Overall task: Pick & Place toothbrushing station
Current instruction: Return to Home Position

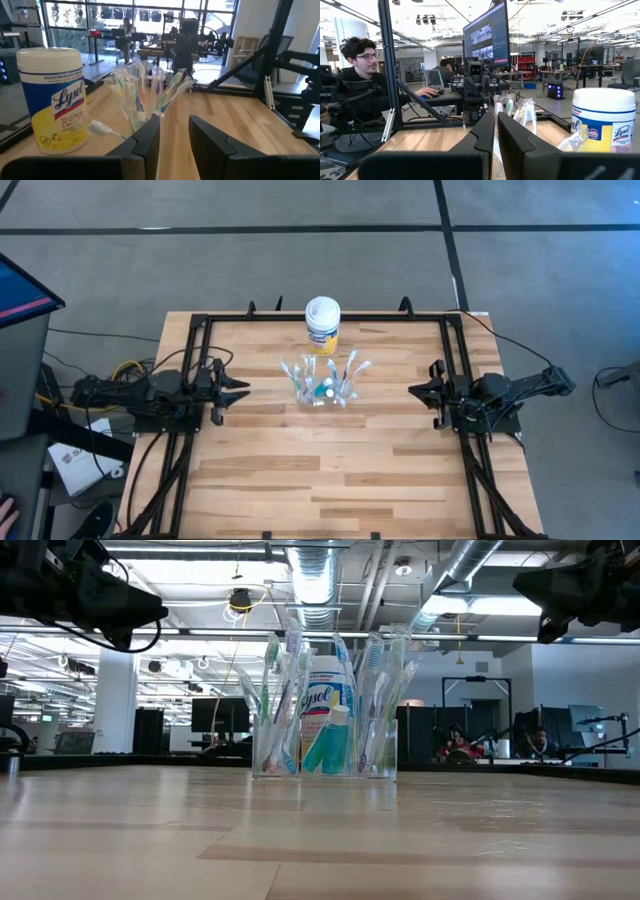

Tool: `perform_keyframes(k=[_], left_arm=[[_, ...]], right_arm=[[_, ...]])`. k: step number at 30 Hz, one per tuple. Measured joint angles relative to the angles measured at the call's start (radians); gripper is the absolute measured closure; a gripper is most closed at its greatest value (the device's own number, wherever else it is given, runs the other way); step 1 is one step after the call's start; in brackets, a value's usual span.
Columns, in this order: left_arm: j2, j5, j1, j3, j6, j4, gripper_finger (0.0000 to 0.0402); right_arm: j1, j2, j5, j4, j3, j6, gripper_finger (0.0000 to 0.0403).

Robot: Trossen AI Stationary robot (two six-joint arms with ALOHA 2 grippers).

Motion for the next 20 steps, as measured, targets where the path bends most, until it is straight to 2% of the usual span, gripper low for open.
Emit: perform_keyframes(k=[20], left_arm=[[0.077,0.0,0.0,0.0,0.0,0.02,0.0302]], right_arm=[[0.0,0.0,0.0,0.0,0.0,0.0,0.0382]])
